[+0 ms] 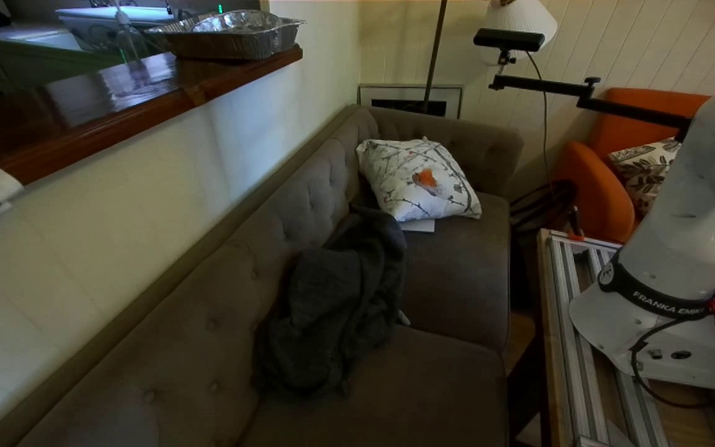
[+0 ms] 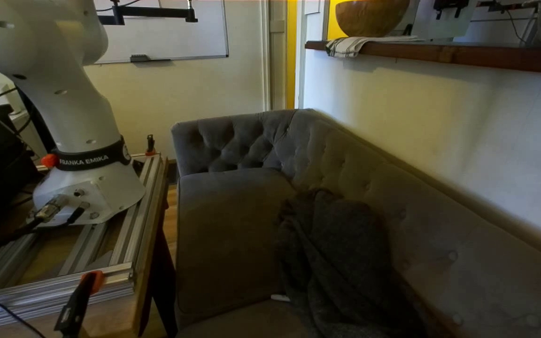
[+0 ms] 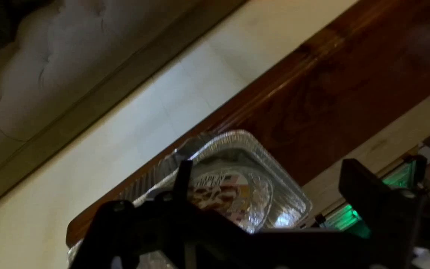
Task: Move the foil container to the right
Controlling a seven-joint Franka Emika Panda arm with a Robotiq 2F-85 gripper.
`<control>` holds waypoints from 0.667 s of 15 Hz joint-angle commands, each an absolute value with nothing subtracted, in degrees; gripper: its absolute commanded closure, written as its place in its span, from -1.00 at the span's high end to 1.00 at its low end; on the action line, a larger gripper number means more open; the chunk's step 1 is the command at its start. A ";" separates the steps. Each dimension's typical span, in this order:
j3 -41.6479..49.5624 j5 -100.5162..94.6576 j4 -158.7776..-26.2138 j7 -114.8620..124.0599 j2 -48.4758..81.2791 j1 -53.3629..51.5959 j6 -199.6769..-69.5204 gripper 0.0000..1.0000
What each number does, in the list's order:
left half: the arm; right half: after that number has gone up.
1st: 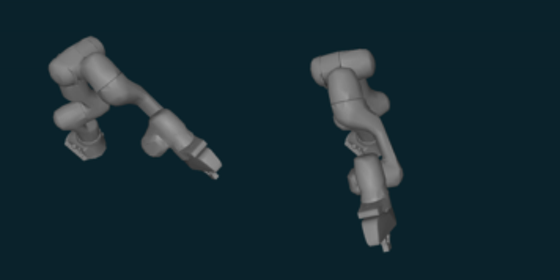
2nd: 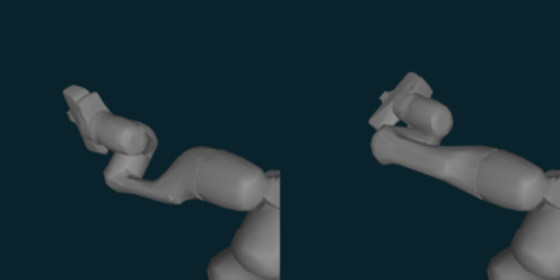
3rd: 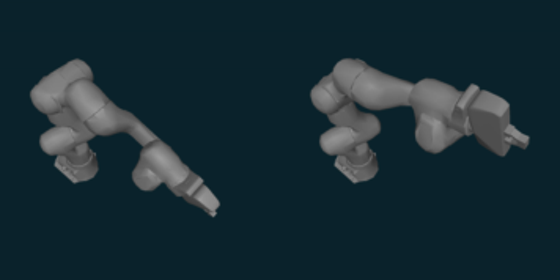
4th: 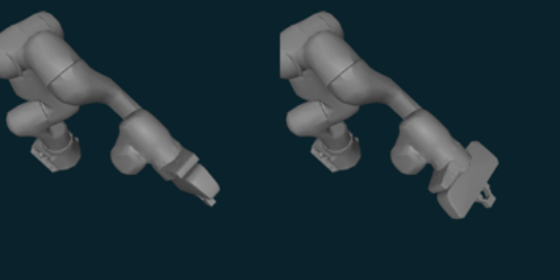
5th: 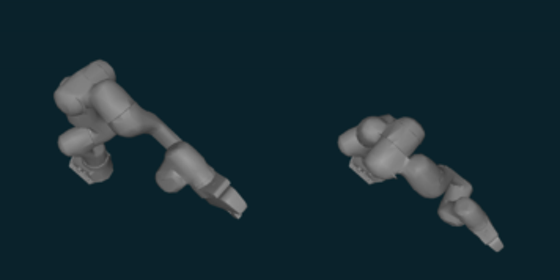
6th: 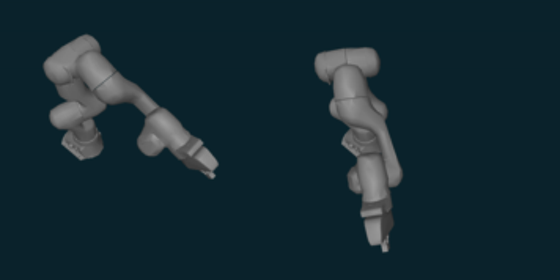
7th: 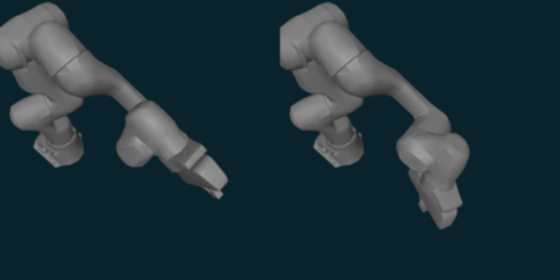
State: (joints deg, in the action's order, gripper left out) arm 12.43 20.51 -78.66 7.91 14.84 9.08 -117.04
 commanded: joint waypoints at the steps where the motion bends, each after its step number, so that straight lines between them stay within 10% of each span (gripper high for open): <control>1: 10.87 21.09 -89.14 2.00 7.03 8.28 -110.56 1.00; 10: 9.00 20.53 -93.07 -11.10 2.10 8.83 -95.71 1.00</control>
State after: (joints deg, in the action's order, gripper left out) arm 9.27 20.54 -93.37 -11.19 1.96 8.52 -95.84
